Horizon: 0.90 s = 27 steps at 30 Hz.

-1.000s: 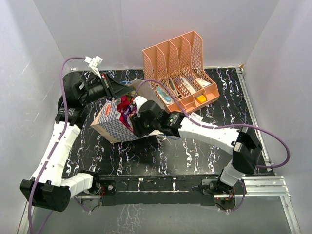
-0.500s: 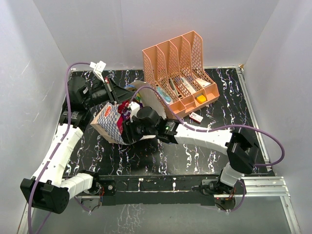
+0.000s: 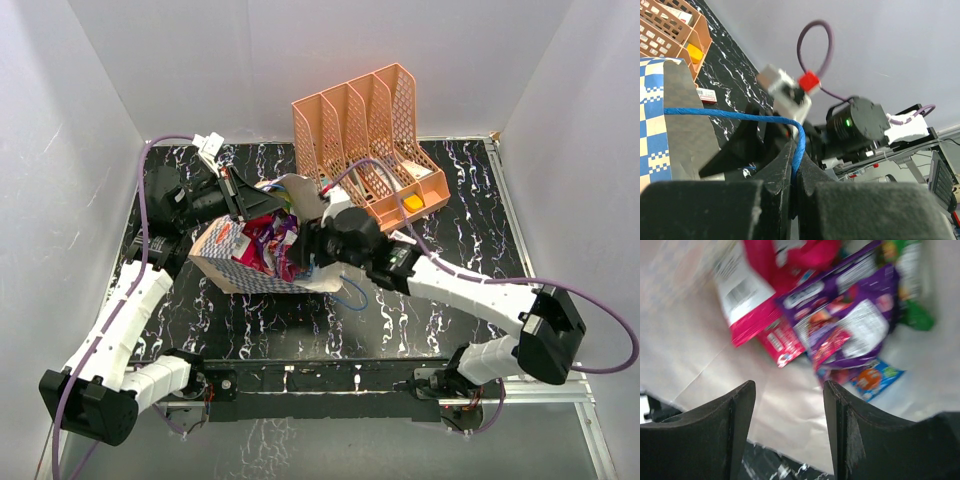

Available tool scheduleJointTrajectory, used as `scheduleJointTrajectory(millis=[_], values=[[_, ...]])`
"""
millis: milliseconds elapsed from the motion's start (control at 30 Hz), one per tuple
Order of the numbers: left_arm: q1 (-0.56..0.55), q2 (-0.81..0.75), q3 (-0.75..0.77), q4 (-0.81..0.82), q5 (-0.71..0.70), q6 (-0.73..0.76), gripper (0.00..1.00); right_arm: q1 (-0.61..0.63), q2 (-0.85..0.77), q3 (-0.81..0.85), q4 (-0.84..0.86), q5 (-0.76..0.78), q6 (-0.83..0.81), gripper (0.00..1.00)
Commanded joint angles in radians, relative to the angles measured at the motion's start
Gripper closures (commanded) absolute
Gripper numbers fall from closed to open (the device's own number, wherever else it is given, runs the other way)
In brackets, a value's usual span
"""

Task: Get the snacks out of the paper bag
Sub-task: Take out the snack from the paper bag.

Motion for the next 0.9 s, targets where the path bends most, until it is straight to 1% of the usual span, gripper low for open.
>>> scheduleJointTrajectory(millis=[0,167,267,367,467,567,667,867], values=[[-0.012,-0.031,0.019,0.013,0.038,0.001,1.00,-0.111,-0.023,-0.007,0.043,-0.001,0.058,0.40],[-0.011,-0.032,0.033,-0.021,0.026,0.023,1.00,-0.116,0.038,0.035,0.079,-0.018,0.043,0.38],[-0.012,-0.031,0.039,-0.025,0.024,0.027,1.00,-0.117,0.093,0.064,0.083,0.008,0.057,0.38],[-0.016,-0.030,0.041,-0.048,0.016,0.042,1.00,-0.115,0.133,0.077,0.131,0.014,0.058,0.36],[-0.023,-0.032,0.051,-0.082,-0.001,0.061,1.00,-0.102,0.164,0.068,0.233,0.033,0.043,0.32],[-0.024,-0.037,0.064,-0.097,-0.016,0.067,1.00,-0.099,0.168,0.017,0.406,0.047,0.078,0.32],[-0.027,-0.041,0.064,-0.095,-0.022,0.066,1.00,-0.090,0.188,0.033,0.507,0.048,0.055,0.32],[-0.027,-0.047,0.084,-0.101,-0.036,0.059,1.00,-0.082,0.268,0.092,0.580,0.070,0.002,0.31]])
